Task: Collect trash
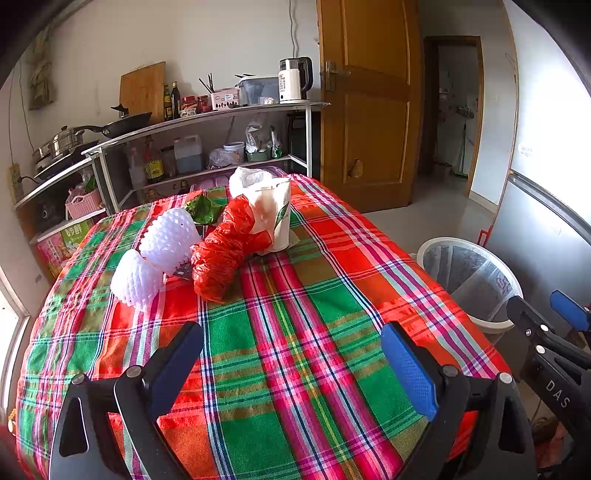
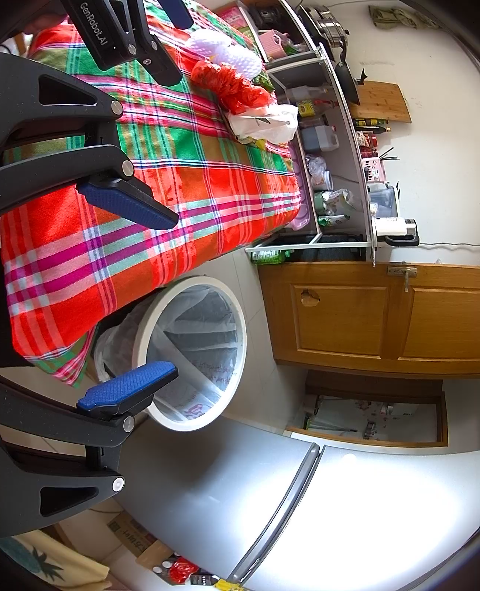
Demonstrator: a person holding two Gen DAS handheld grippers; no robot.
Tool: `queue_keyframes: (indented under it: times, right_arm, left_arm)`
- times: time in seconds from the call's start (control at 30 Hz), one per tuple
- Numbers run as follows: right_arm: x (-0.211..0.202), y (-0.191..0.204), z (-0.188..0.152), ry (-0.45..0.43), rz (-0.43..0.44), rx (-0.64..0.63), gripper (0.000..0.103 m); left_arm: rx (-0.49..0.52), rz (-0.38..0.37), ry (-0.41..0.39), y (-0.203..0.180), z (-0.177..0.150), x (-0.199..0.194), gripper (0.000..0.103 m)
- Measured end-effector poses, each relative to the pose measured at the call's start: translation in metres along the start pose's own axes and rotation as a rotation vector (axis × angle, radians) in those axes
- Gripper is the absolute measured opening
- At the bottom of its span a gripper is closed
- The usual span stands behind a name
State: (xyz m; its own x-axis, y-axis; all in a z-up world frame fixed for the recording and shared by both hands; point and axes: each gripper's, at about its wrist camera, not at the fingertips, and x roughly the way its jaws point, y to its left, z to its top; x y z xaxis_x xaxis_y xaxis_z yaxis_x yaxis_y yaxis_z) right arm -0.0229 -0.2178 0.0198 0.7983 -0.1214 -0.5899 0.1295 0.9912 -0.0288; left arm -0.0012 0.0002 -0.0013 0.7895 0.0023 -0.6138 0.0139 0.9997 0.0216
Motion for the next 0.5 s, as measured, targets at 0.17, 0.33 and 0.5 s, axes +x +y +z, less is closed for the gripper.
queue_keyframes:
  times: [0.17,0.33,0.5]
  right_arm:
    - [-0.0001,-0.0002,-0.0001,0.0,0.001,0.0,0.074]
    - [-0.0001,0.0001,-0.0002,0.001,0.001,-0.001,0.074]
    - [0.0002,0.0001,-0.0004,0.002,0.0,-0.001,0.074]
  left_arm:
    - [0.001,-0.002,0.001,-0.0003,-0.0007,0.0002,0.098]
    - [0.001,0.0,0.001,-0.0006,-0.0005,0.0006,0.098]
    - [0.001,0.0,0.002,-0.0008,-0.0003,0.0015,0.098]
